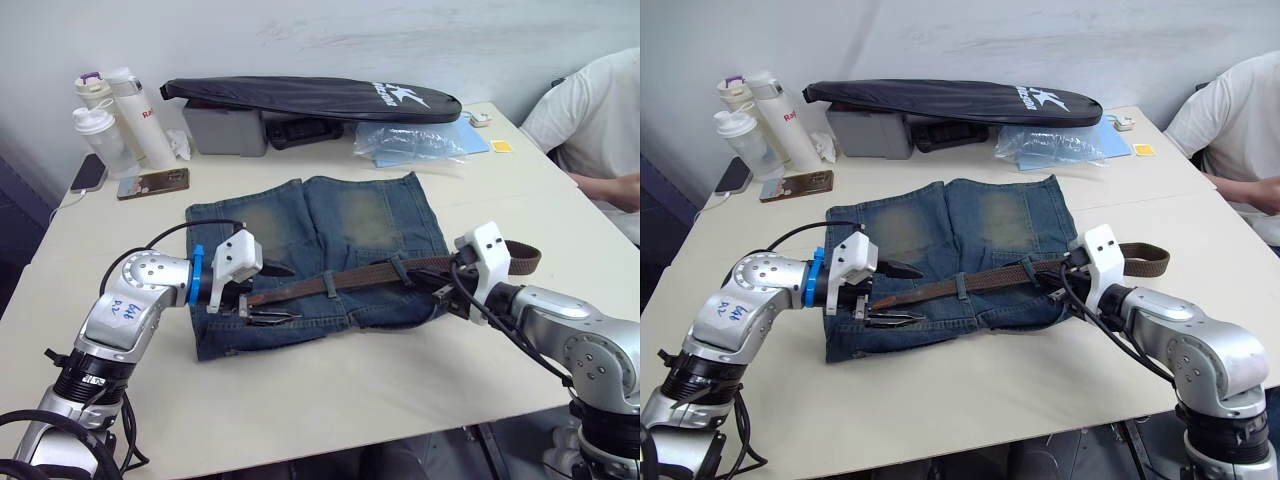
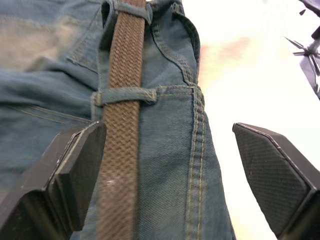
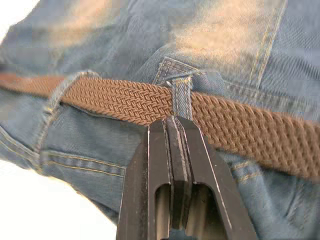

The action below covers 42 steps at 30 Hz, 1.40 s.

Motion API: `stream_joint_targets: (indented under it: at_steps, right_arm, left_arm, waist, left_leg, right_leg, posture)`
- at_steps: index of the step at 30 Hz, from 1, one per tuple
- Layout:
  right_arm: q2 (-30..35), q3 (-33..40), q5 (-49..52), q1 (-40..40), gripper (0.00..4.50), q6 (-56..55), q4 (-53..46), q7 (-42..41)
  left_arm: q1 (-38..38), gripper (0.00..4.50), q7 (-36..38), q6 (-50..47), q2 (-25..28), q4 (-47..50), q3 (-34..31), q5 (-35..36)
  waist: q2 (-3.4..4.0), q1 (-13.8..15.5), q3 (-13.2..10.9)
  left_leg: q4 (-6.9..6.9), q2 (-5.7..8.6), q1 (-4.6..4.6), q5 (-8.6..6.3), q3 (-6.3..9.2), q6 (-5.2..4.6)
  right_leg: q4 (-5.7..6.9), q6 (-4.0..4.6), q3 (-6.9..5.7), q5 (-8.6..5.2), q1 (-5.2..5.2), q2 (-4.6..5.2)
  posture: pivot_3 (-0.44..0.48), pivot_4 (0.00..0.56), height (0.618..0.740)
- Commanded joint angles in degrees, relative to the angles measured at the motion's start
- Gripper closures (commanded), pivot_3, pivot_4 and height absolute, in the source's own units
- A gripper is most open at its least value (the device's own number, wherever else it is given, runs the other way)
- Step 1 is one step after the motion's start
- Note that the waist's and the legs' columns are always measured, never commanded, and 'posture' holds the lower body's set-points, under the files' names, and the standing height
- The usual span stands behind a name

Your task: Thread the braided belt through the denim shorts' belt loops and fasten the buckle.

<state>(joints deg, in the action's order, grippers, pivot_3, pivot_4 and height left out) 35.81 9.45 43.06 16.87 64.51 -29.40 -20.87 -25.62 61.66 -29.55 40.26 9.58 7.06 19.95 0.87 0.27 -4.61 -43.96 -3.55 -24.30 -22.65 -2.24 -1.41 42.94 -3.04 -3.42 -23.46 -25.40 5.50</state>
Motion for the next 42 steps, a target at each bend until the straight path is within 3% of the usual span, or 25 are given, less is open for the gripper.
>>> stream_joint_targets:
  at_steps: [1, 12, 17, 26, 30, 35, 42]
  right_arm:
    - [-0.4, -4.61, -4.04, 3.26, 4.5, -4.27, 2.91, -1.3]
    - [-3.0, -12.27, -13.99, 11.87, 4.5, -9.05, 15.46, -1.85]
    - [0.04, -16.03, -22.12, 11.71, 4.5, -11.65, 22.74, -1.22]
    - [0.39, -16.46, -31.39, 13.48, 4.5, -23.29, 30.49, -0.05]
    - [-1.49, -14.21, -30.97, 13.8, 4.5, -25.91, 29.33, -0.57]
    - [-2.34, -7.94, -23.83, 14.45, 4.5, -23.26, 20.97, -5.52]
    - [8.57, -5.36, -13.6, 7.99, 4.5, -10.64, 3.36, -16.57]
  left_arm:
    - [0.32, 0.06, -3.92, -0.08, -1.76, 1.92, -0.18, -1.04]
    - [3.64, 0.06, -9.36, -0.62, -4.16, 2.87, 1.01, -2.85]
    - [5.35, 0.06, -10.49, 0.11, -4.38, 2.68, 2.36, -4.66]
    - [5.92, 0.06, -11.13, 0.16, -4.43, 2.61, 2.52, -5.0]
    - [5.35, 0.06, -11.17, 0.26, -4.46, 1.89, 2.01, -4.78]
    - [3.91, 0.06, -9.26, -1.19, -2.76, 2.1, -0.22, -2.58]
    - [2.05, 0.06, -2.28, -2.45, 2.57, 3.44, -2.36, 1.21]
  waist:
    - [0.02, 0.22, 0.01]
    - [0.04, 0.78, 0.02]
    - [0.11, 1.14, 0.06]
    - [0.12, 1.16, 0.07]
    - [0.1, 1.03, 0.05]
    - [0.1, 1.01, 0.05]
    - [0.14, 1.12, 0.08]
  left_leg:
    - [-0.01, -0.01, 0.0, 0.0, 0.0, 0.01]
    - [-0.1, 0.03, -0.03, 0.18, -0.07, 0.3]
    - [-0.11, 0.03, -0.12, 0.18, -0.09, 0.31]
    - [-0.14, 0.17, -0.29, 0.2, -0.29, 0.37]
    - [-0.24, 0.23, -0.34, 0.38, -0.57, 0.67]
    - [-0.32, 0.18, -0.71, 0.71, -0.66, 1.26]
    - [-0.13, -0.03, -0.73, 0.72, -0.62, 1.29]
  right_leg:
    - [0.03, 0.0, 0.0, 0.0, 0.01, 0.0]
    - [0.12, -0.02, 0.06, 0.02, -0.01, 0.07]
    - [0.14, 0.01, -0.05, 0.03, -0.05, 0.14]
    - [0.16, 0.13, -0.16, 0.09, -0.05, 0.4]
    - [0.38, 0.12, -0.16, 0.09, -0.07, 0.66]
    - [0.54, 0.1, -0.32, 0.08, -0.27, 0.71]
    - [0.49, 0.12, -1.0, 0.09, -0.19, 0.73]
  posture:
    - [0.0, 0.15, 0.622]
    - [0.0, 0.15, 0.622]
    - [0.0, 0.15, 0.622]
    - [0.0, 0.15, 0.622]
    - [0.0, 0.15, 0.622]
    - [0.0, 0.15, 0.622]
    - [0.0, 0.15, 0.622]
